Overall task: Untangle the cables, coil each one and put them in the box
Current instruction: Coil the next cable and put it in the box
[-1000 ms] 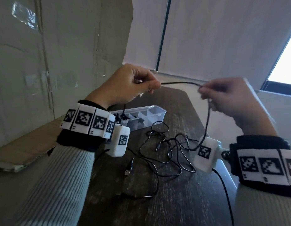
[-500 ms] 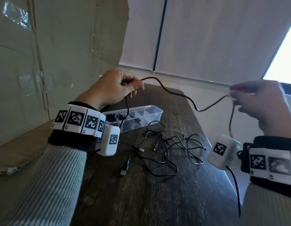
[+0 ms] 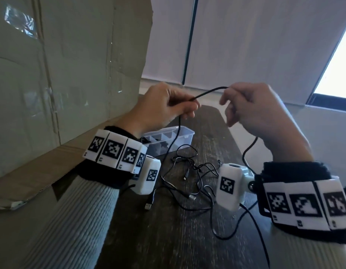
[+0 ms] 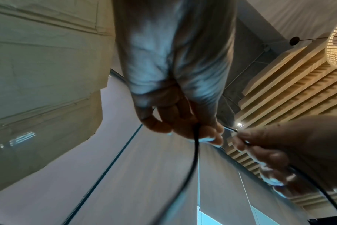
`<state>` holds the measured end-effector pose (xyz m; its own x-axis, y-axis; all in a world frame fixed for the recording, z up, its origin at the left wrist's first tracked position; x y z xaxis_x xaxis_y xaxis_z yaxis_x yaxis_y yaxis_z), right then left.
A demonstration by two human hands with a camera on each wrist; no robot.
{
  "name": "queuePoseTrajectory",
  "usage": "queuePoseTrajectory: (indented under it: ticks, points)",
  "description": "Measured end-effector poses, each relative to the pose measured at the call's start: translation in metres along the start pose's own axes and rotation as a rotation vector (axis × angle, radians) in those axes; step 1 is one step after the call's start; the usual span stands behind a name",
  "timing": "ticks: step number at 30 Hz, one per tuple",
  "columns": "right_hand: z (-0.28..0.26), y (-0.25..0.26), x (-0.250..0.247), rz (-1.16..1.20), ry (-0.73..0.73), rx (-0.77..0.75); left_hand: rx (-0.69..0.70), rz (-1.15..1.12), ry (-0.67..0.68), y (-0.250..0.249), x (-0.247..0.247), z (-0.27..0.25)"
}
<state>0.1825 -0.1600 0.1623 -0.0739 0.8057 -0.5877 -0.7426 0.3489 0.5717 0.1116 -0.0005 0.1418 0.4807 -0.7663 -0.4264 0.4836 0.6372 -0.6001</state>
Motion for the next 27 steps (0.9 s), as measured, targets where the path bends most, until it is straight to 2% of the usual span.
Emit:
queuePoseTrajectory:
  ticks: [7,13,17,19,22,24,27]
  points:
    - [-0.010,-0.036,-0.068,0.123,-0.481,0.099,-0.171,0.196,0.106,0.029,0.000,-0.007]
    - [-0.026,-0.068,-0.093,0.132,-0.622,0.268,-0.215,0.118,0.019,0.042,-0.015,-0.009]
    - [-0.028,-0.080,-0.095,0.152,-0.625,0.335,-0.294,0.071,-0.054,0.052,-0.025,-0.012]
    - [-0.026,-0.089,-0.089,0.137,-0.600,0.354,-0.323,-0.042,-0.121,0.055,-0.031,-0.011]
    - [-0.016,-0.106,-0.077,0.052,-0.497,0.379,-0.285,-0.227,-0.217,0.049,-0.038,-0.007]
    - [-0.011,-0.100,-0.069,0.012,-0.416,0.351,-0.255,-0.322,-0.244,0.042,-0.039,-0.005]
    - [-0.004,-0.071,-0.057,0.028,-0.391,0.227,-0.241,-0.426,-0.238,0.029,-0.036,-0.004]
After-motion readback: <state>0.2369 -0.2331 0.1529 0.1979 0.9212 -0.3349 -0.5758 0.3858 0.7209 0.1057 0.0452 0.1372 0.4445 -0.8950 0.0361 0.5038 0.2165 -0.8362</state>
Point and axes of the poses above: each hand's wrist, its own z-axis towards the middle knuckle, its own x-axis out of the palm, y = z × x, the point moved 6 cm from there along z, towards the middle knuckle, and after that the axes turned 1 degree about -z, right-handed, at the moved point
